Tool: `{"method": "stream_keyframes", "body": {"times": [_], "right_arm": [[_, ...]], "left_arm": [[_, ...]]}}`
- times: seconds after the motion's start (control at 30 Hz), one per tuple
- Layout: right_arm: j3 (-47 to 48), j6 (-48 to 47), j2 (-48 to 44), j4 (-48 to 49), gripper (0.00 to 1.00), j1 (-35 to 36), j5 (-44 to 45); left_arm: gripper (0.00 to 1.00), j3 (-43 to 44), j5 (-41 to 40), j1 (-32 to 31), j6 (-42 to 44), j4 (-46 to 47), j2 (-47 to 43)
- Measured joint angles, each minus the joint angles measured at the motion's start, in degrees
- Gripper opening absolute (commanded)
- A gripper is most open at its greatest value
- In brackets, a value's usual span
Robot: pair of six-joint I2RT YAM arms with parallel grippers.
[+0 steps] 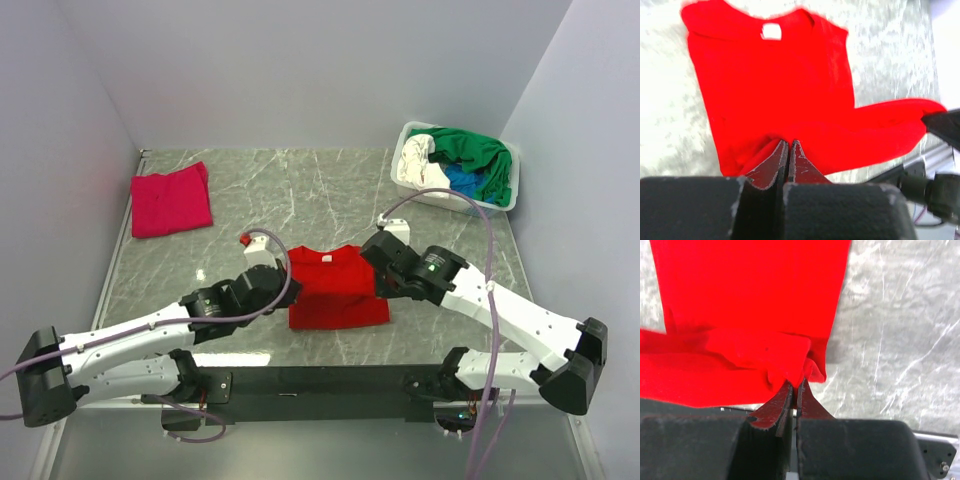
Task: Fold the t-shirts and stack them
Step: Fold the tshirt
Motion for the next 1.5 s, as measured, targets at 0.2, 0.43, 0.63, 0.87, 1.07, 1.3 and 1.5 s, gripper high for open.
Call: {"method": "stream_keyframes", "body": {"times": [0.2,0.43,0.63,0.87,1.07,1.3,1.5], "right_arm": [[0.5,-3.6,4.2,3.9,0.0,-3.5,-0.2],[0.5,-6.7,9.6,8.6,0.0,-7.5,-1.0],[0.4,-8.9,15.1,12.6,0.0,-10.3,-2.3],[0.4,-10.6,21.2,16.5,0.0,-12.9,-3.6],[0.4,-11.6,23.8,18.0,0.0,-13.9,-4.2],[2.1,-12.4,25.3,18.6,0.0,-14.4,-4.7],[2.3,-12.6,26.7,19.5,0.0,-15.1,-4.9]], "left_arm": [[0.01,-0.1,2.9,7.1,3.3,4.0,1.4],[0.01,-2.5,7.9,11.9,6.3,11.5,7.5],[0.01,-2.9,10.5,14.5,8.0,15.7,14.3],[0.01,-3.8,11.9,17.1,8.5,20.4,18.3],[0.0,-3.8,11.7,17.8,8.7,21.5,19.0],[0.0,-3.8,11.5,19.1,8.7,22.3,19.0],[0.0,-3.8,11.6,20.3,8.8,23.9,20.6]]}}
